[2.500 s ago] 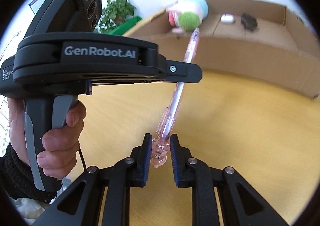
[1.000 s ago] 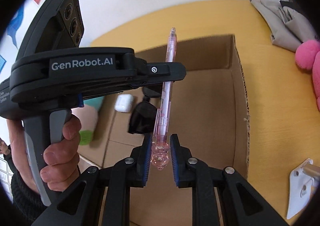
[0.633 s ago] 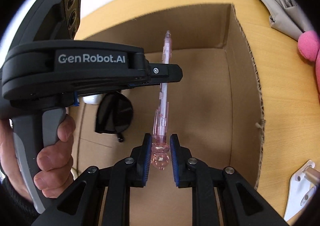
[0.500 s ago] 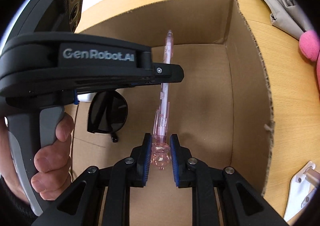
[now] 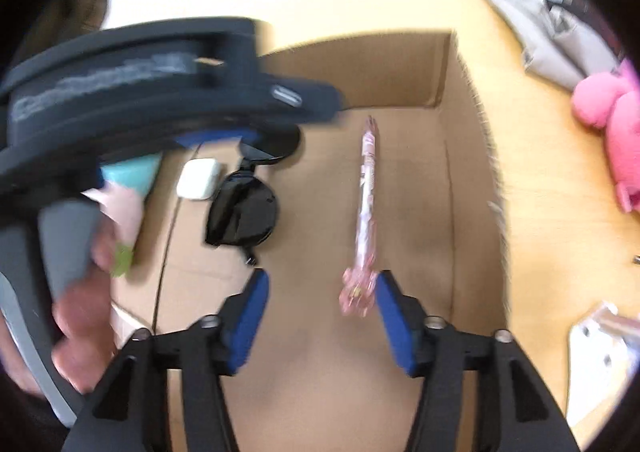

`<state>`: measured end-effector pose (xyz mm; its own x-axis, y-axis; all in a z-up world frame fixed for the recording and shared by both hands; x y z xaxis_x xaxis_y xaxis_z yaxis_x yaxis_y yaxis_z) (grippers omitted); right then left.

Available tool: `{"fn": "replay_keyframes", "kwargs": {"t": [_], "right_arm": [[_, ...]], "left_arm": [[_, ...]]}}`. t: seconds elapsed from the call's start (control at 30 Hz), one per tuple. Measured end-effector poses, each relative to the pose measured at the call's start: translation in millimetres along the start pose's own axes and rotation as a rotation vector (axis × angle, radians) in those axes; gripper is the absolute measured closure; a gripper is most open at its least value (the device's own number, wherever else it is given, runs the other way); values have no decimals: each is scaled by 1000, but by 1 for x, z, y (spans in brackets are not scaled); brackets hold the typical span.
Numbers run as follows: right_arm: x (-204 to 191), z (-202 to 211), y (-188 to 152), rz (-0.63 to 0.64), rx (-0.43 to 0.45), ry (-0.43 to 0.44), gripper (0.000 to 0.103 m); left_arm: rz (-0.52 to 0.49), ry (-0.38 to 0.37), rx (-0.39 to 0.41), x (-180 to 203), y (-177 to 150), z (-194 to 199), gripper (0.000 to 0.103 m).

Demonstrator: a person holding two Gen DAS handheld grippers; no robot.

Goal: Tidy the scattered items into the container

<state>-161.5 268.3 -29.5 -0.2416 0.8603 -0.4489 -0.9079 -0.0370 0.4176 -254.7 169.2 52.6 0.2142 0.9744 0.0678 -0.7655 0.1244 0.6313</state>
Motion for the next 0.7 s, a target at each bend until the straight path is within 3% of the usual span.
{"fn": "replay_keyframes", "kwargs": {"t": [0.07, 0.13, 0.23, 0.4, 0.7], "right_arm": [[-16, 16, -24, 42, 50, -18, 26], [-23, 24, -44, 89, 85, -35, 26], [-33, 28, -73, 115, 133, -88, 26], [-44, 24, -92, 121, 211, -170, 26], [-60, 27, -112, 202, 396, -232, 24]], "left_arm": [[-27, 37, 107, -8, -18, 49, 8], [-43, 92, 175, -22, -45, 87, 1], [-23, 152, 191, -50, -97, 119, 0], [43, 276, 154, -88, -169, 132, 0], [133, 405, 205, -124, -225, 140, 0]]}}
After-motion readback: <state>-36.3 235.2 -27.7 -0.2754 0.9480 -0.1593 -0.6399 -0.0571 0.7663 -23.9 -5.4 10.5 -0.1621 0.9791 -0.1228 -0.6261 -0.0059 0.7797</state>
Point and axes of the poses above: each gripper's, at about its wrist camera, not at the fingertips, and z roughly against the way its jaws point, x to its right, y to its top, the point moved 5 cm from there along -z, roughly the way its jaws point, and after that the axes turned 15 degrees about y, right-handed, at the moved point
